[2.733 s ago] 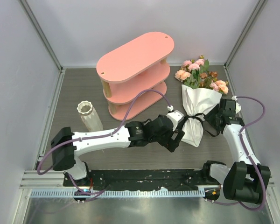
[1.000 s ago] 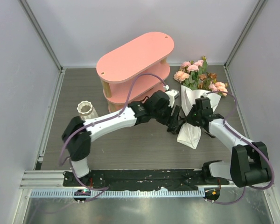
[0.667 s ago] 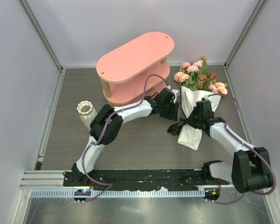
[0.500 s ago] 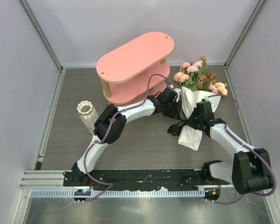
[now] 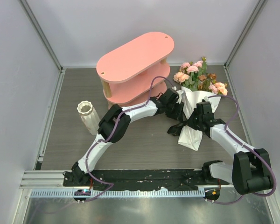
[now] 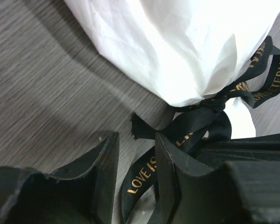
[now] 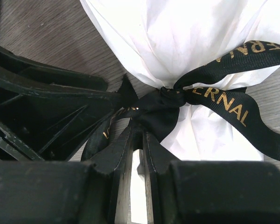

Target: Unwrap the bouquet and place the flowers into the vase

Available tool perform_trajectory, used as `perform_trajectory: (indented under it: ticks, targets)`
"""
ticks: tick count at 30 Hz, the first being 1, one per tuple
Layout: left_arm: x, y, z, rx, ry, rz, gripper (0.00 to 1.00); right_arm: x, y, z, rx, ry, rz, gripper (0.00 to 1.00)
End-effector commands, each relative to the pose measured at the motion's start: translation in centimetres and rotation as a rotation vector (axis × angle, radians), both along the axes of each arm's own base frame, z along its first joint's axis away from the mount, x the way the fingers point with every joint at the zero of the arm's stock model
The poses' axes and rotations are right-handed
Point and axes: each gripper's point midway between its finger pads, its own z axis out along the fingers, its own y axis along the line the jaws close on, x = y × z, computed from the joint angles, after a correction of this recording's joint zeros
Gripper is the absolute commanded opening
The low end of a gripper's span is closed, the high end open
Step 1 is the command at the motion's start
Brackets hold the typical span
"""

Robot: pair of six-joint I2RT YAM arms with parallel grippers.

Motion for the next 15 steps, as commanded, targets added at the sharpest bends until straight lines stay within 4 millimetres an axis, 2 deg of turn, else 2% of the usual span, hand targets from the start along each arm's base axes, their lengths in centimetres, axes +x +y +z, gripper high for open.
perform_trajectory:
  ticks: [1,11,15]
  targets:
    - [0.4,-0.9,-0.2,-0.03,0.001,-0.014,0.41,-0.7,-0.5,-0.2,-0.029,0.015,0.001,0.2]
    - [-1.8,-2.0,1.3,-0.133,0.058,-0.09,0.64,-0.3,-0.5,0.0,-0.036,0.01,0.007,0.2]
    - [-2.3,-2.2,1.1,-0.153,0.078,-0.099,0.61,-0.2,-0.5,0.0,-0.039,0.009,0.012,0.2]
